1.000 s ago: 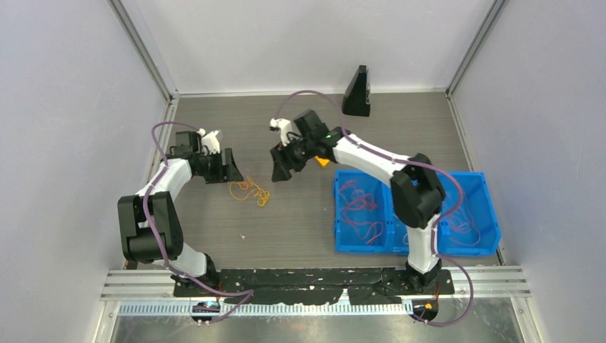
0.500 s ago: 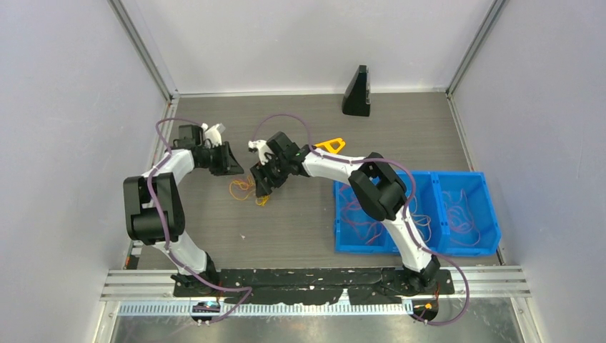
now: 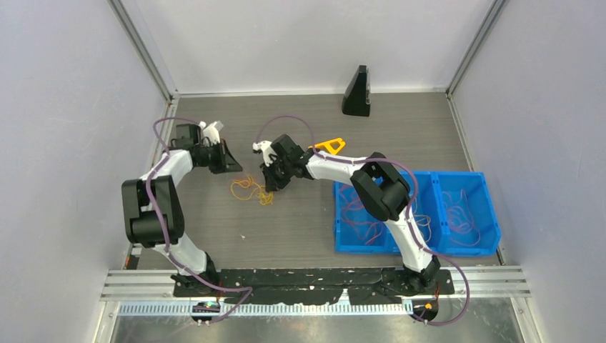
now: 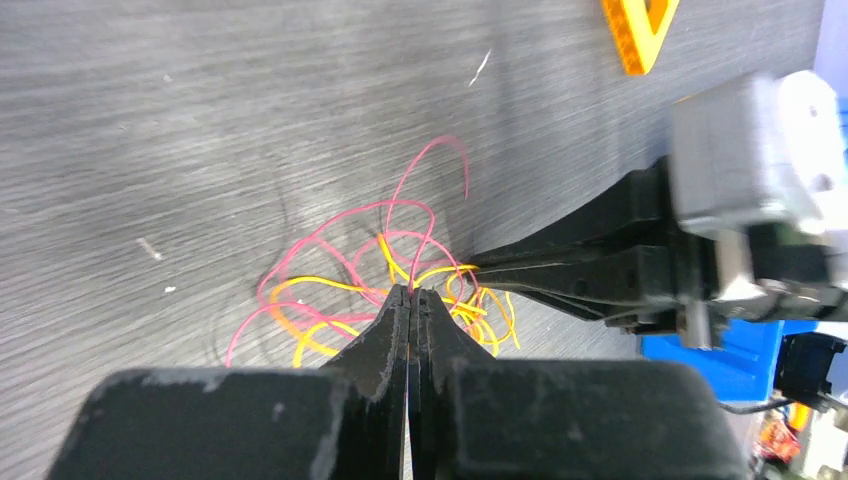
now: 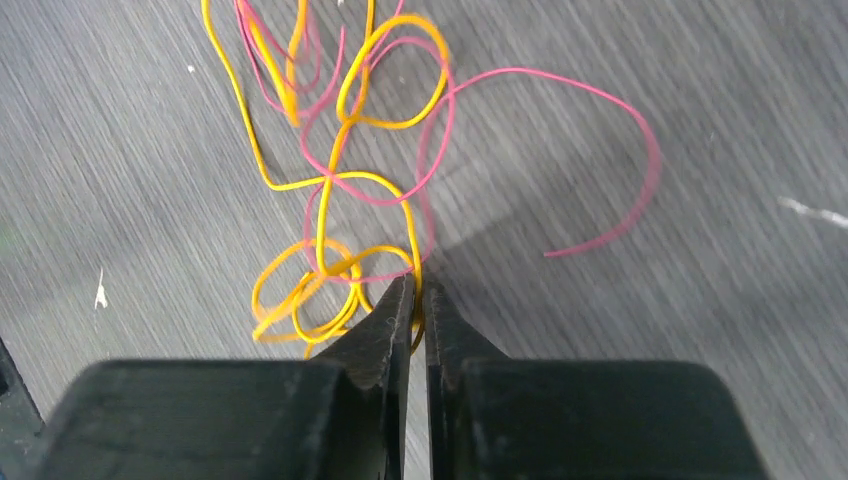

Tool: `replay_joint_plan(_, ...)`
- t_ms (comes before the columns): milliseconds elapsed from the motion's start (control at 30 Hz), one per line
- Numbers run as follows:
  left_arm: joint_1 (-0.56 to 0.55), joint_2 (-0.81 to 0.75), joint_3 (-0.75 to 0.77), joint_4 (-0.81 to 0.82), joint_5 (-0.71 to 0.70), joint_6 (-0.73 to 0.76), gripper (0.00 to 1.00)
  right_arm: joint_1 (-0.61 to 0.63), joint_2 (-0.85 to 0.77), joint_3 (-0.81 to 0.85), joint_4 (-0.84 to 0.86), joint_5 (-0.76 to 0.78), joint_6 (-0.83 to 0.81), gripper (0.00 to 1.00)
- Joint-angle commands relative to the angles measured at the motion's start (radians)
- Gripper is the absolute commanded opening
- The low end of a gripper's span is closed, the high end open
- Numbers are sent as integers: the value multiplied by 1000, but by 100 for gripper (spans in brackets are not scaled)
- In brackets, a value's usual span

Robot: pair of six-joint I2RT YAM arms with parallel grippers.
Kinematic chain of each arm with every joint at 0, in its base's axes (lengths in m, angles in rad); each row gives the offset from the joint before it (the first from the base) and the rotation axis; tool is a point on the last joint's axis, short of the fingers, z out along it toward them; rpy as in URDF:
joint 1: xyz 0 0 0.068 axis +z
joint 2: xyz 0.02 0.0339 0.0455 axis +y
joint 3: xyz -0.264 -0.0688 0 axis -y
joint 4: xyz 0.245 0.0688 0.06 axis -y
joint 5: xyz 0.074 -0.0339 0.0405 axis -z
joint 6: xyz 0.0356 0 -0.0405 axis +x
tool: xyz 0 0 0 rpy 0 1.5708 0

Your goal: Untangle the cables

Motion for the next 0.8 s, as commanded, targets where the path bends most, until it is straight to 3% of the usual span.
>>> replay_joint_plan(0, 61, -166, 88, -9, 31, 33, 0, -4, -83, -92, -25, 28, -42, 8)
replay_joint_plan(333, 209, -308, 364, -81, 22, 11, 0, -12, -148, -198, -65, 68, -47, 5)
replay_joint_plan(767, 357, -317, 698, 77, -5, -205, 0, -12, -170, -265, -84, 101, -88, 5)
